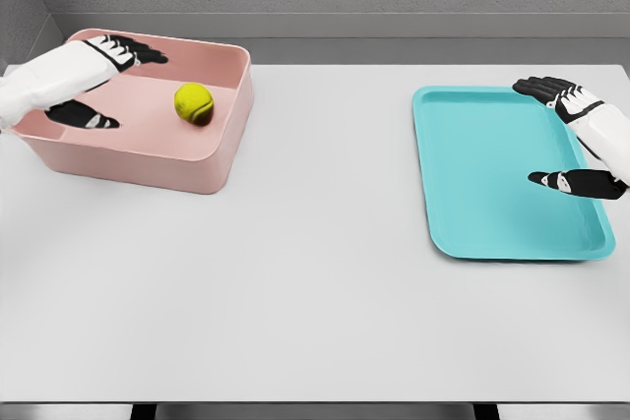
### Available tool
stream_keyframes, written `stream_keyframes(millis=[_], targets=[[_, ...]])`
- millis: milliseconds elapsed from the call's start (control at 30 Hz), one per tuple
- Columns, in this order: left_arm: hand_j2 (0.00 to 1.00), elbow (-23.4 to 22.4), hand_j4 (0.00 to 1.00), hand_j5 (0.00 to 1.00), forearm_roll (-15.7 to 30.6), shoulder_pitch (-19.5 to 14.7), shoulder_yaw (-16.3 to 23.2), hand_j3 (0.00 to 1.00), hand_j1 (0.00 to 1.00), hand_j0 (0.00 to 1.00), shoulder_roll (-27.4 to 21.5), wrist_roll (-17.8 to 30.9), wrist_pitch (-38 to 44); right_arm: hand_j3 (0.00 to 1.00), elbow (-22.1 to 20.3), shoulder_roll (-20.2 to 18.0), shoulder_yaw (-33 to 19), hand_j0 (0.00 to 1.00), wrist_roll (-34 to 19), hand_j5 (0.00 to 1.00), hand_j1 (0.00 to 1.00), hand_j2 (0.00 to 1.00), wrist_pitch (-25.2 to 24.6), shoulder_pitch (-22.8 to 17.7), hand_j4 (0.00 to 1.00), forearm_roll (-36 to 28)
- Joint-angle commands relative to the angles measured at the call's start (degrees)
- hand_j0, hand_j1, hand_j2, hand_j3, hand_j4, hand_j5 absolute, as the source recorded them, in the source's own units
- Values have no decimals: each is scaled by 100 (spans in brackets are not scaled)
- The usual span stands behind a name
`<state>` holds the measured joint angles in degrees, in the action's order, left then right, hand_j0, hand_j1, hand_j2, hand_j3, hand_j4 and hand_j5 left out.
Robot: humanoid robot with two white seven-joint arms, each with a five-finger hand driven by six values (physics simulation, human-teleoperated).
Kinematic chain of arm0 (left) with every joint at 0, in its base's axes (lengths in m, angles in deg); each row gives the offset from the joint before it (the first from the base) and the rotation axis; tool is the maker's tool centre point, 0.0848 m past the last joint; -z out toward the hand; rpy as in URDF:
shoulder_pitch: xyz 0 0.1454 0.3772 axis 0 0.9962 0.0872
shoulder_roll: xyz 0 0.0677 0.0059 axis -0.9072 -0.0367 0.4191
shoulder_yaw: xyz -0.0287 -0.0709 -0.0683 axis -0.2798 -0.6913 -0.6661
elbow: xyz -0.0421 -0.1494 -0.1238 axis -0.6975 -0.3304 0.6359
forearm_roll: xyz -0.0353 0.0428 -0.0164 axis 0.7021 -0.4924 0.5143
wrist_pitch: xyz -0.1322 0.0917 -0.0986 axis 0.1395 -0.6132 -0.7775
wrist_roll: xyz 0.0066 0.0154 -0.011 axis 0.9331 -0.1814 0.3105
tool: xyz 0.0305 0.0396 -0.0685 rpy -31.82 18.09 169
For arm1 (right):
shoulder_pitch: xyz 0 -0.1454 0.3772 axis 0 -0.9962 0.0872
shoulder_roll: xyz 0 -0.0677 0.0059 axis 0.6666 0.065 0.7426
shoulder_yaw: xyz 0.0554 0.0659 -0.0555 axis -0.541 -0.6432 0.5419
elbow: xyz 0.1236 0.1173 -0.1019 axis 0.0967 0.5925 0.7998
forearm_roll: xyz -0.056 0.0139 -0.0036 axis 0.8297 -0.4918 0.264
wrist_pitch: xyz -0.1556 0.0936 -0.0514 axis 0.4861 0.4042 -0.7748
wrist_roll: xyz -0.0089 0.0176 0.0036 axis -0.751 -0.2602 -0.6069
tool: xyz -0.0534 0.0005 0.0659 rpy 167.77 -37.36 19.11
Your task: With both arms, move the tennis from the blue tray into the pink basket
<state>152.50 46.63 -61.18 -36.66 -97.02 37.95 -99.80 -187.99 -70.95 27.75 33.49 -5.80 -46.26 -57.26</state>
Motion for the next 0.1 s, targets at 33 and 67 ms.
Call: stream_keyframes(millis=[33,67], targets=[[100,-250,100,100,175,0,-91,100,100,100,-227,-4,8,100,-3,-4,-1,100,3,100,100,100,-15,0,100,-44],[100,-294,100,100,183,0,-91,100,100,100,-236,-4,8,100,-3,-4,-1,100,3,100,100,100,-15,0,100,-44]])
